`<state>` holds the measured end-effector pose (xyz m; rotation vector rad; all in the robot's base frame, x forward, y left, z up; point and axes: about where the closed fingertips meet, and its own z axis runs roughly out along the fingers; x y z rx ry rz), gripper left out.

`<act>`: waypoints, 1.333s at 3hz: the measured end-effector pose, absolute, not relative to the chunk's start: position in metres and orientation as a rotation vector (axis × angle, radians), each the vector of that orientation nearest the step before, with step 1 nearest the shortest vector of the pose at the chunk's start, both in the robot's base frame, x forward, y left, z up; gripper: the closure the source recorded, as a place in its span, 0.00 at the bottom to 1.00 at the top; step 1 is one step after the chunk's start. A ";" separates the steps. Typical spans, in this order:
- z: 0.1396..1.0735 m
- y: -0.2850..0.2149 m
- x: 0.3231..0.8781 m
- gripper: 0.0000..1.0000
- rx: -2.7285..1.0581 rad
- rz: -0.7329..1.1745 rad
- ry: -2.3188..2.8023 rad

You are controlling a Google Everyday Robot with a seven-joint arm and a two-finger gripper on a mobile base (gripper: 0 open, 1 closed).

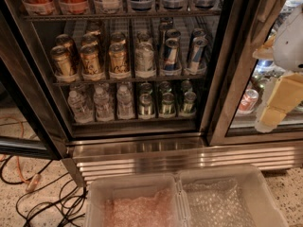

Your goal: Pick green can from bottom shelf of fridge

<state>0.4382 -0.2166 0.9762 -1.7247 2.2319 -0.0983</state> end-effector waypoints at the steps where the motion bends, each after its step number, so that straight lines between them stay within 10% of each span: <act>1: 0.976 -0.217 0.438 0.00 -1.725 -0.098 2.232; 4: 0.876 -0.159 0.441 0.00 -1.526 0.330 2.250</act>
Offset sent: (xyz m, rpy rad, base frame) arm 0.0022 0.0064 -0.0299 0.0660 0.0575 -0.0448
